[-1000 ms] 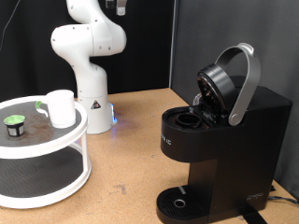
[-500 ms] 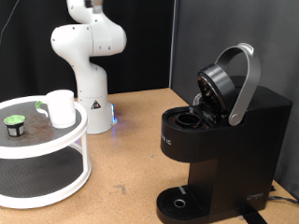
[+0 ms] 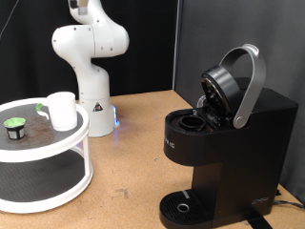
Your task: Make a cup of coffee with the keurig machine
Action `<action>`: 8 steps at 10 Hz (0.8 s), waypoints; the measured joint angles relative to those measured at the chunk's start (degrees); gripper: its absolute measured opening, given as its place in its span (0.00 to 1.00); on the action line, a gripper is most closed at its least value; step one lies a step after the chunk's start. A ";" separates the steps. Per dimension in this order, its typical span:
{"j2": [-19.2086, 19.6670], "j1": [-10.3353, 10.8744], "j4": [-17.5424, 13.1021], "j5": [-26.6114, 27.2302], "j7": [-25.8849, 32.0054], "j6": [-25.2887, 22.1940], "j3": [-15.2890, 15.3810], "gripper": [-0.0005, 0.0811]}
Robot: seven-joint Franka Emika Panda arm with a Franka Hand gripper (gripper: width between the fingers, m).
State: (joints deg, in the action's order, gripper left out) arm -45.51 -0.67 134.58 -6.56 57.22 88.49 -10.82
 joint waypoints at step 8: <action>0.45 -2.57 -2.39 -8.22 12.21 0.28 -13.86 1.00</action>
State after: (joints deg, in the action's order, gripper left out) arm -45.06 -3.24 132.19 -14.78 69.43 88.77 -24.68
